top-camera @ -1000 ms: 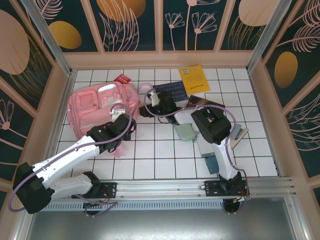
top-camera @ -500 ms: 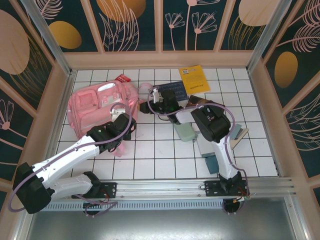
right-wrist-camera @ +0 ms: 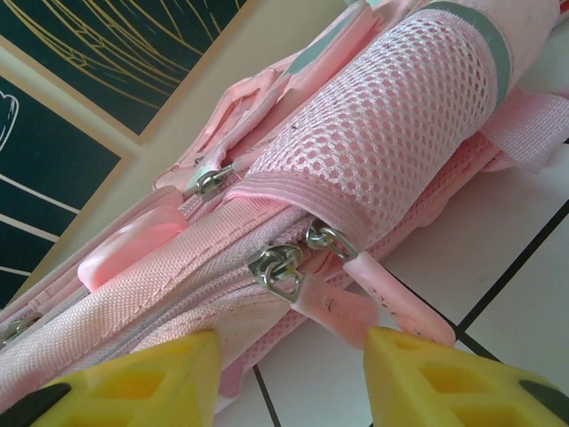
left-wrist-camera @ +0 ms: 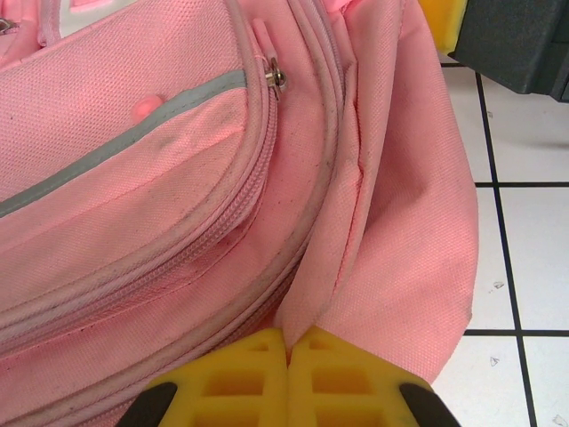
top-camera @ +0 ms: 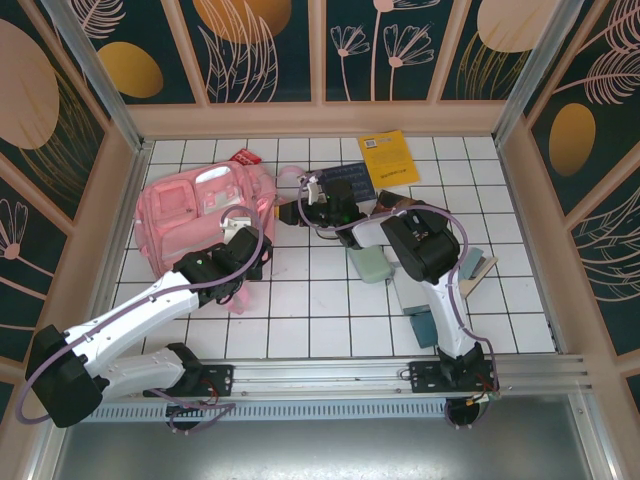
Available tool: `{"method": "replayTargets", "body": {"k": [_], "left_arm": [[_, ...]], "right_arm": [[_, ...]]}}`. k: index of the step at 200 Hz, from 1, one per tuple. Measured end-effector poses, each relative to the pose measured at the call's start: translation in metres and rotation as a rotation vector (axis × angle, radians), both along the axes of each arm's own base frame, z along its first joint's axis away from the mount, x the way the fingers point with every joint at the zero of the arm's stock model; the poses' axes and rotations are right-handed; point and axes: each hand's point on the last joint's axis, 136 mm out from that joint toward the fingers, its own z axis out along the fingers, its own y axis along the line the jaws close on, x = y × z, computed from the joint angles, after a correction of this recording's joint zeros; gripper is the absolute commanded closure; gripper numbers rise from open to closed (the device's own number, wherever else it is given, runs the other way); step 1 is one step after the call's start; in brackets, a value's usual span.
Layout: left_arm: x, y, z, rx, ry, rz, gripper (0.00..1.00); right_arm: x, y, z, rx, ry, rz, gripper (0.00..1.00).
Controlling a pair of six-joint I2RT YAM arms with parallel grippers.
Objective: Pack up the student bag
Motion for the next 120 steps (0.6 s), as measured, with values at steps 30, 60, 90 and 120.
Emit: {"method": "replayTargets", "body": {"k": [30,60,90,120], "left_arm": [[0.0,0.0,0.0,0.0,0.0,0.0,1.0],[0.0,0.0,0.0,0.0,0.0,0.0,1.0],[-0.001,-0.001,-0.001,-0.004,0.005,-0.004,1.0],[-0.001,-0.002,-0.001,-0.006,0.007,-0.007,1.0]], "right_arm": [[0.001,-0.001,0.001,0.013,0.015,-0.006,0.35],[0.004,-0.002,0.001,0.041,0.051,-0.016,0.23],[0.001,-0.002,0.004,0.089,0.092,-0.012,0.16],[-0.002,-0.001,0.015,0.149,0.119,-0.002,0.16]]}}
